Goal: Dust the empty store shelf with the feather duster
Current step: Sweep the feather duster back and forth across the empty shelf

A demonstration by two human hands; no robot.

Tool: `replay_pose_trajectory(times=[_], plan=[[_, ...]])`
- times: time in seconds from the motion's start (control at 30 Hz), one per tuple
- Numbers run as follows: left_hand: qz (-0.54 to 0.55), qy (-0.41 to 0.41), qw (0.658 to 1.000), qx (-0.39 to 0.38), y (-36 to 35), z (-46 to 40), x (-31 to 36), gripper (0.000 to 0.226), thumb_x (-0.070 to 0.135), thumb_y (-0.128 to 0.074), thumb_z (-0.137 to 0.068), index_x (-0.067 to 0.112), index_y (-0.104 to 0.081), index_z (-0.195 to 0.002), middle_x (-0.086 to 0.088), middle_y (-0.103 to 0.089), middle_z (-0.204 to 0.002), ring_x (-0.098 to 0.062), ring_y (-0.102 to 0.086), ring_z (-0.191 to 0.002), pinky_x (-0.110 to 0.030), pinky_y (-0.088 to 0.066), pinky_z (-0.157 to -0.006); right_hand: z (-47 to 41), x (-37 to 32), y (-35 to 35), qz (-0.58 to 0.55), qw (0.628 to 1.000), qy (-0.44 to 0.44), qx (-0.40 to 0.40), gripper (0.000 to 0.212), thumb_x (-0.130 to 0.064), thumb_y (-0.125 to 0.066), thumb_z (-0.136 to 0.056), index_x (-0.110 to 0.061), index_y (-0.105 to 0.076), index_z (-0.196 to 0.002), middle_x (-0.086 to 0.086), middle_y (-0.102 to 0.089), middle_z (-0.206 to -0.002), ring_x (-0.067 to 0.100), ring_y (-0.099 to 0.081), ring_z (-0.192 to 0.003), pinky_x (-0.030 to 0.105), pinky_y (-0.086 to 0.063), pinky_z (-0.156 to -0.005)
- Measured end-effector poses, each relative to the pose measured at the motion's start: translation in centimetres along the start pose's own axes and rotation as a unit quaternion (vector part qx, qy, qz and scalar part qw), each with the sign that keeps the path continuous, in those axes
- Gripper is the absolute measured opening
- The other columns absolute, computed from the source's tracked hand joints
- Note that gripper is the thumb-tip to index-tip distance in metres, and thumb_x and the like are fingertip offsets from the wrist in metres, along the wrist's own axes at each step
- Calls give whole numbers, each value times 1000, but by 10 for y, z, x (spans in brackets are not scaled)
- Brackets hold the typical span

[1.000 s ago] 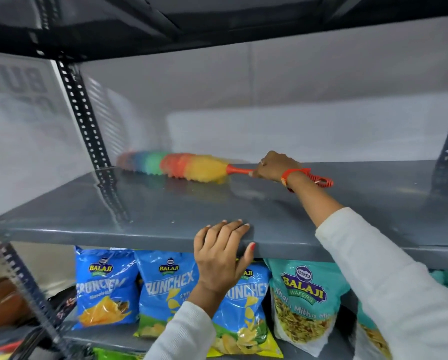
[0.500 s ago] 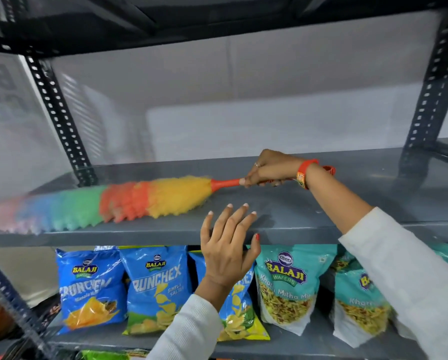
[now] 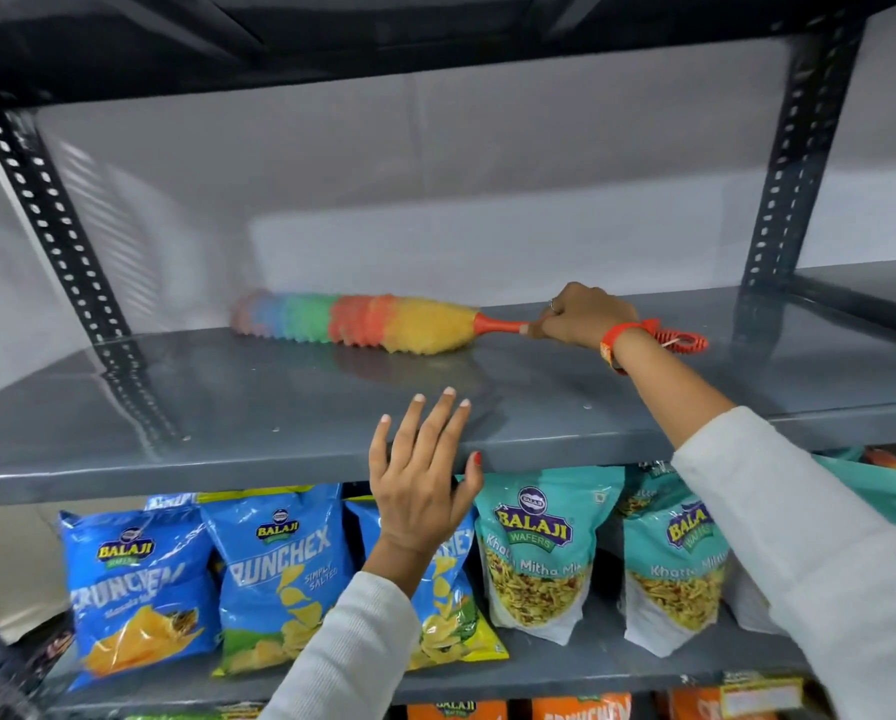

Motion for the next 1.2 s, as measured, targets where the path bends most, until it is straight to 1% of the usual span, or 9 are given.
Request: replay_pose_trajectory(times=[0.13,0.3,0.43,0.53,0.67,0.8,1.0,1.07,1.2], plan=[[33,6,999,18,2,-4,14,41,34,-38,-95,17,-53,-128,-2,-56,-134,-22,-47,-128,-45,-24,-110,23,-2,17,-55,998,18,-12,35,-49,-69,-74,-19,-62,-58,1,-60,-59,19,-51,-53,24,-38,-58],[82,-33,996,25,-6,-12,52,42,34,-36,-96,16,-51,-130,-2,-52,-137,-22,-44,-131,-46,-21,-113,55,-3,25,-75,991,54,-97,34,-48,-69,-78,-16,-77,-79,-3,-53,-56,12,-41,-44,19,-33,-42],[80,-24,996,16,-16,-13,64,42,36,-34,-96,17,-51,-130,-2,-56,-134,-21,-45,-129,-44,-19,-113,62,24,24,-50,986,6,-160,31,-49,-66,-81,-21,-70,-67,-4,-47,-54,14,-36,-41,20,-27,-40],[56,-27,998,25,-21,-11,63,42,35,-38,-95,18,-53,-129,-1,-58,-132,-20,-48,-126,-42,-24,-110,57,47,30,-28,991,-58,-117,30,-48,-65,-83,-21,-69,-69,-3,-49,-57,15,-39,-44,20,-29,-41],[45,-33,998,42,-25,-10,63,41,35,-41,-93,20,-56,-128,2,-59,-132,-18,-51,-124,-40,-30,-106,55,69,38,57,989,-130,42,40,-57,-64,-76,-19,-62,-63,2,-63,-68,23,-59,-66,24,-40,-61],[46,-32,997,51,-26,-10,63,39,34,-41,-94,21,-57,-127,4,-59,-130,-17,-53,-122,-38,-31,-104,63,71,36,10,992,-117,37,43,-58,-66,-72,-17,-66,-57,-1,-58,-52,18,-53,-50,24,-40,-59],[71,-10,995,63,-23,-15,70,39,34,-41,-94,19,-58,-126,1,-60,-130,-20,-53,-123,-43,-29,-106,81,42,30,8,996,-68,54,51,-63,-65,-69,-19,-52,-49,-5,-54,-51,18,-56,-59,26,-40,-63],[87,-18,994,59,-22,-19,79,41,34,-41,-94,16,-58,-126,-2,-59,-131,-22,-50,-126,-47,-27,-108,85,32,22,15,998,-41,47,50,-65,-63,-70,-19,-56,-52,-5,-58,-55,16,-57,-60,27,-40,-65],[99,-26,994,28,-25,-23,97,44,36,-42,-94,13,-57,-128,-4,-58,-132,-24,-46,-128,-49,-25,-109,92,26,14,43,998,-32,39,39,-40,-60,-78,-13,-54,-51,-2,-54,-53,25,-57,-67,25,-36,-58]])
Point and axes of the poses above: each hand's wrist, its own z-axis away from the middle knuckle, its own y-axis out of the back of the hand, x = y × z, the point moved 2 cm from there along -z, towards the middle knuckle
